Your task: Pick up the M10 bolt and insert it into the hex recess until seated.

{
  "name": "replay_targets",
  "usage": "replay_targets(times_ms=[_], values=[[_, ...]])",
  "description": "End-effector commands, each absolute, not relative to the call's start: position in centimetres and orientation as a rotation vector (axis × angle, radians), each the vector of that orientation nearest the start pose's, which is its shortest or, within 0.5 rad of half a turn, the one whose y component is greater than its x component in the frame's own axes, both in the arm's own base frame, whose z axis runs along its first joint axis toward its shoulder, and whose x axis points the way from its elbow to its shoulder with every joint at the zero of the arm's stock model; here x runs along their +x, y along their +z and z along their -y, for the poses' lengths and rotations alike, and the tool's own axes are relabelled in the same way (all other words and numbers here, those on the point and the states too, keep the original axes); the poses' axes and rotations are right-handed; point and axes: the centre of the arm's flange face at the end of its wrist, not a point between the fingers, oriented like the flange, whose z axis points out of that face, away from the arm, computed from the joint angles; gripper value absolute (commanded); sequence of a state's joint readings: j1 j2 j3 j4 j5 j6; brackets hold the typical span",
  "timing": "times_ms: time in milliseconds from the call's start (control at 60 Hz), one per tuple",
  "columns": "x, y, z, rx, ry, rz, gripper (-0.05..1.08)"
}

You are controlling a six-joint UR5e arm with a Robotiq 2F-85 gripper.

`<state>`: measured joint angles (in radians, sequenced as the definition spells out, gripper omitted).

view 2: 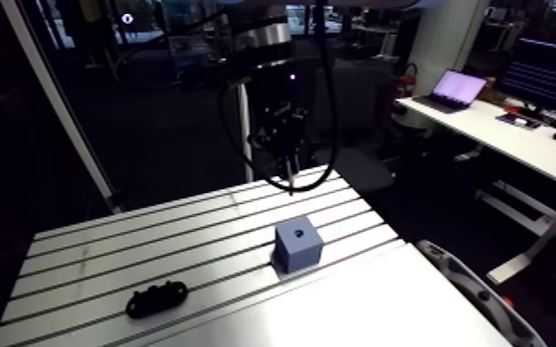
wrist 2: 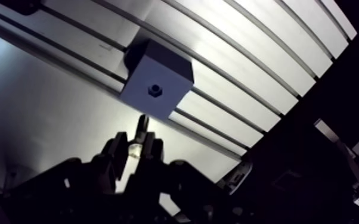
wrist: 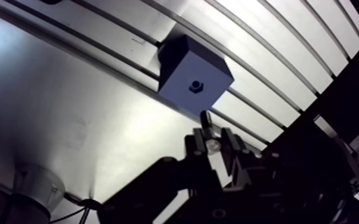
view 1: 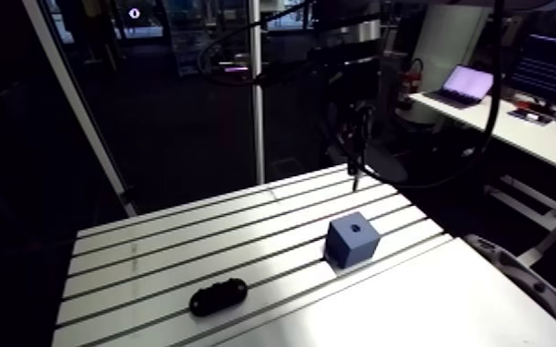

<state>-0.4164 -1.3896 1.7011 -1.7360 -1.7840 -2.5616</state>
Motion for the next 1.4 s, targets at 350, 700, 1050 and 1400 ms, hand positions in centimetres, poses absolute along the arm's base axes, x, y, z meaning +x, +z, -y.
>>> replay_targets(times_ms=[350,700,1050,1400], values=[[-52.8,32.0,-11.7,-0.833,0.127,-2.717,1.08],[-51.6,30.4,-11.3,-0.83,0.101,-2.684,1.08],[-51.6,29.4,-11.2,-0.84,0.114,-2.687,1.08],[-52.3,28.7,-11.6,-0.842,0.135,-2.696,1.08]])
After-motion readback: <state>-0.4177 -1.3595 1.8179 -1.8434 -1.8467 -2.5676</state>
